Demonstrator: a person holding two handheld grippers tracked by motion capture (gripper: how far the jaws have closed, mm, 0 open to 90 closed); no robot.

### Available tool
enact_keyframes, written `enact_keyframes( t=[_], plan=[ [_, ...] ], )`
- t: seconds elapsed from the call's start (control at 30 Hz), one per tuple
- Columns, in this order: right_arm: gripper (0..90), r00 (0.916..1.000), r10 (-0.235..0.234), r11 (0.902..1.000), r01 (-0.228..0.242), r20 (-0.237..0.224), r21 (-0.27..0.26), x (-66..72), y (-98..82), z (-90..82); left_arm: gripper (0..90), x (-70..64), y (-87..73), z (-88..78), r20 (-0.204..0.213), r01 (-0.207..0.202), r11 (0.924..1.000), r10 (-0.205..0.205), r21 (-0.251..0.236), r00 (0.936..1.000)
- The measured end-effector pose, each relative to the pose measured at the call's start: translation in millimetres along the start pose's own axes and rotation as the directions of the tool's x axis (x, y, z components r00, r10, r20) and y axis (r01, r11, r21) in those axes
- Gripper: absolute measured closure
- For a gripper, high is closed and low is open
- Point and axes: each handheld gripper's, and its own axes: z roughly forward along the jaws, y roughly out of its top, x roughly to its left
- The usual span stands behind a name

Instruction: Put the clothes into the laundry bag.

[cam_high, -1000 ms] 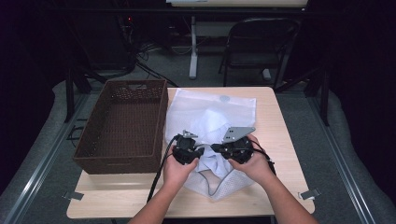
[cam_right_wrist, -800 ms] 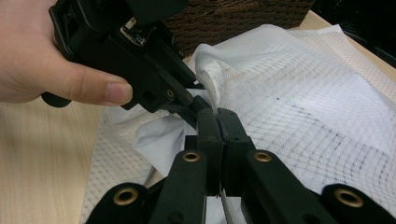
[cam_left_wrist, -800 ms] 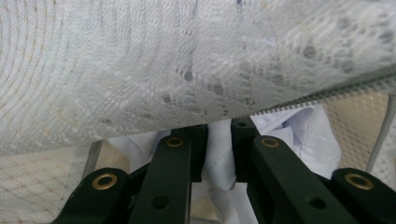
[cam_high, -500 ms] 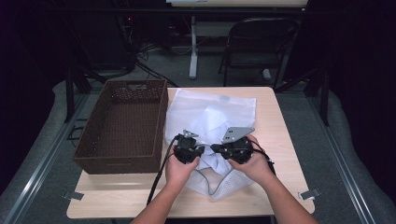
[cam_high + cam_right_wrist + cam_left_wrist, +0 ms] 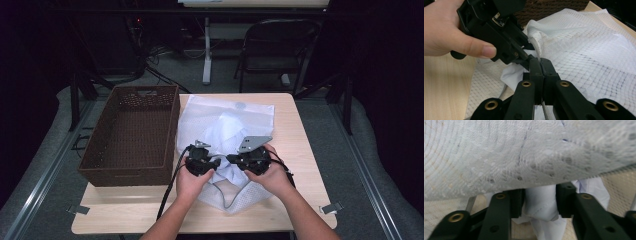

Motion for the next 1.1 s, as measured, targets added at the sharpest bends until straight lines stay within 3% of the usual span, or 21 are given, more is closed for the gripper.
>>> enact_keyframes(
  t=[0.17,0.57,0.93,1.1],
  plan=[
    [89.1,1.0,-0.001,1.0,0.001,0.002,-0.001,-0.2,0.0,-0.2,52.3,-3.5,-2.5,-6.6,0.01,-0.02,0.9998,0.02,0.0,0.9997],
    [89.1,1.0,-0.003,1.0,0.003,0.003,-0.002,1.0,0.7,0.1,49.0,-4.5,-16.0,-7.8,0.014,-0.026,0.9994,0.026,0.023,0.9996],
    [89.1,1.0,-0.008,1.0,0.008,0.002,-0.002,1.7,1.1,-0.2,55.4,-2.7,-21.1,2.2,-0.005,-0.022,0.9994,0.022,0.028,0.9997],
    [89.1,1.0,-0.009,1.0,0.009,0.002,-0.001,1.9,1.2,0.1,63.7,-3.9,-21.5,3.9,-0.016,-0.019,0.9993,0.019,0.031,0.9997]
  ],
)
